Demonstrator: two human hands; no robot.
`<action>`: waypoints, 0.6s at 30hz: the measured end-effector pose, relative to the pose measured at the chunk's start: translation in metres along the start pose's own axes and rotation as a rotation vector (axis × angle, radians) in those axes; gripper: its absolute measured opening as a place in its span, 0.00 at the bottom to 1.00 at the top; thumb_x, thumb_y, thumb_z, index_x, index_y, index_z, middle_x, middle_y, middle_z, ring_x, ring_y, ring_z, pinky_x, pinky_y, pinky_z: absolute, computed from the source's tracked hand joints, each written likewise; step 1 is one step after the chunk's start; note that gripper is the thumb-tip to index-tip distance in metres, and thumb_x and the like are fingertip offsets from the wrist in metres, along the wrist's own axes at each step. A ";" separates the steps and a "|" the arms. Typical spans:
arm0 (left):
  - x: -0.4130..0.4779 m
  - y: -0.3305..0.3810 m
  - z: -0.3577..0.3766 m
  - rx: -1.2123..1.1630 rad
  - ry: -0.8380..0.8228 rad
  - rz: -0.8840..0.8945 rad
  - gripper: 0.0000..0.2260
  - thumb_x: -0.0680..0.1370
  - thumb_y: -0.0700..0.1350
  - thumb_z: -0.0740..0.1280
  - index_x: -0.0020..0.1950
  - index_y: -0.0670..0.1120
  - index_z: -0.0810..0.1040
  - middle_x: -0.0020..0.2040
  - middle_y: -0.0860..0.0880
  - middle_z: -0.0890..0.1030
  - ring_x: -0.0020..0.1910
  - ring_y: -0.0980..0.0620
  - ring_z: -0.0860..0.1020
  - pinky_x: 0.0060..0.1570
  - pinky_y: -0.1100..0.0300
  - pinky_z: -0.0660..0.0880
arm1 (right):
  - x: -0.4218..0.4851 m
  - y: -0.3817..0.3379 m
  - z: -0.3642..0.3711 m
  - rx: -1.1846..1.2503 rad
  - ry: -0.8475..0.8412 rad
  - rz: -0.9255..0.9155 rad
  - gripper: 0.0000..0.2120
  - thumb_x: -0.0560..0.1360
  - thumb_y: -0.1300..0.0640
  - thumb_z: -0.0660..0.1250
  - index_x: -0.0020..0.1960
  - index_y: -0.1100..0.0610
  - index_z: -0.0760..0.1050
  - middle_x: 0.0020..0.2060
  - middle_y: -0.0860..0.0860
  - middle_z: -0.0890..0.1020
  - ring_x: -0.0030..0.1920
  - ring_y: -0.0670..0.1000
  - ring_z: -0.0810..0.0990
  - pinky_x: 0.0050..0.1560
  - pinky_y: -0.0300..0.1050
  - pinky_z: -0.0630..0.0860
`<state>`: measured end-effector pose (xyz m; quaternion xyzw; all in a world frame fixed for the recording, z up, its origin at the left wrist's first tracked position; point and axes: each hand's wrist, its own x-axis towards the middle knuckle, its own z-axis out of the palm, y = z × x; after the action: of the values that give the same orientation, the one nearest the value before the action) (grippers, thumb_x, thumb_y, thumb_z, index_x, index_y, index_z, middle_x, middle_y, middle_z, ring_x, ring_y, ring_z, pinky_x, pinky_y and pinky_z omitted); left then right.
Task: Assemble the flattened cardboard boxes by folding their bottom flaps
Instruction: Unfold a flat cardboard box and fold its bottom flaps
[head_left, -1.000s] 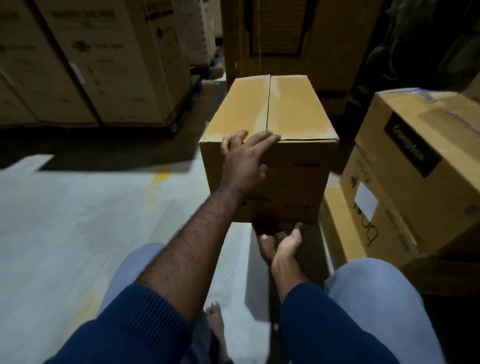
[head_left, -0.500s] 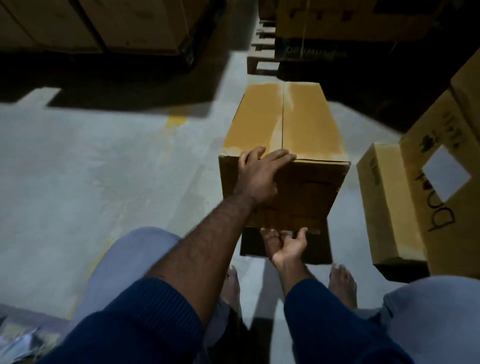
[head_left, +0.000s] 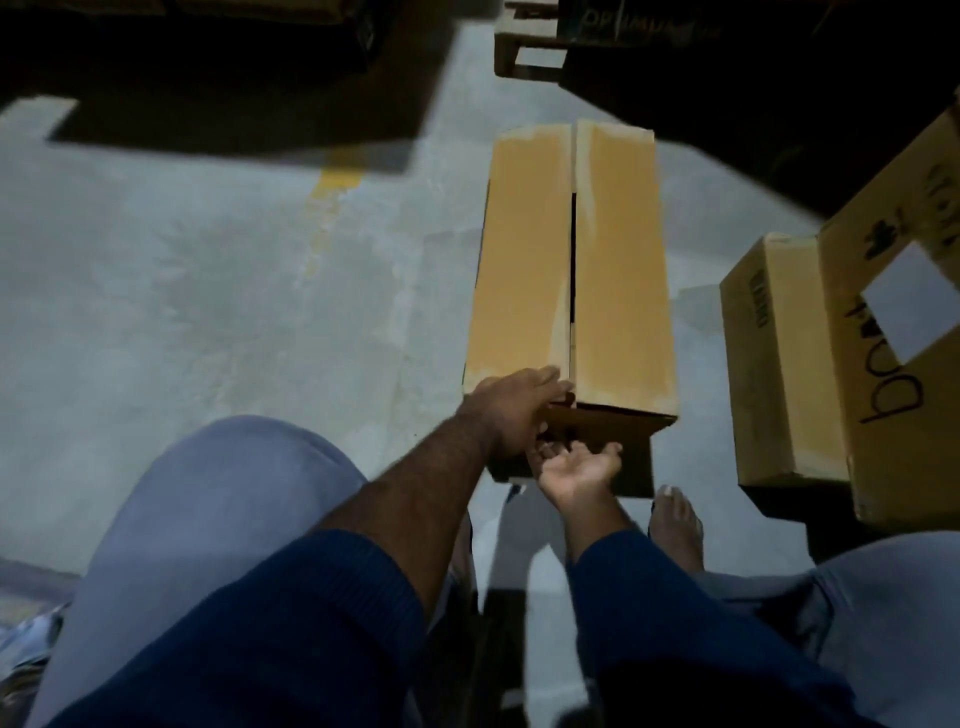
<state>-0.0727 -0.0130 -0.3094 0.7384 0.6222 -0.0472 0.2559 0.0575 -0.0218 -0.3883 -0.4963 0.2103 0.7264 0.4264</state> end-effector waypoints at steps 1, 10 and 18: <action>-0.003 -0.001 0.007 0.021 -0.047 0.003 0.32 0.80 0.48 0.67 0.82 0.56 0.57 0.83 0.52 0.53 0.81 0.46 0.55 0.74 0.41 0.59 | -0.005 -0.006 0.000 -0.047 0.032 -0.025 0.38 0.82 0.30 0.48 0.83 0.53 0.54 0.80 0.62 0.61 0.77 0.65 0.63 0.76 0.65 0.62; -0.011 -0.020 -0.004 -0.638 0.336 -0.551 0.35 0.77 0.47 0.72 0.81 0.56 0.59 0.81 0.45 0.59 0.76 0.41 0.65 0.72 0.40 0.66 | -0.037 -0.090 0.008 -0.799 0.458 -0.852 0.31 0.79 0.41 0.68 0.77 0.51 0.65 0.75 0.56 0.69 0.71 0.59 0.73 0.67 0.57 0.75; -0.012 -0.038 0.013 -1.203 0.269 -0.588 0.29 0.73 0.44 0.77 0.70 0.47 0.70 0.62 0.47 0.80 0.60 0.46 0.78 0.65 0.47 0.76 | -0.043 -0.097 0.015 -1.225 0.149 -0.690 0.39 0.75 0.40 0.72 0.79 0.55 0.64 0.75 0.56 0.71 0.73 0.61 0.71 0.72 0.58 0.70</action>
<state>-0.1083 -0.0257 -0.3279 0.2675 0.7413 0.3313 0.5187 0.1357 0.0247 -0.3318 -0.7338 -0.3769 0.5015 0.2608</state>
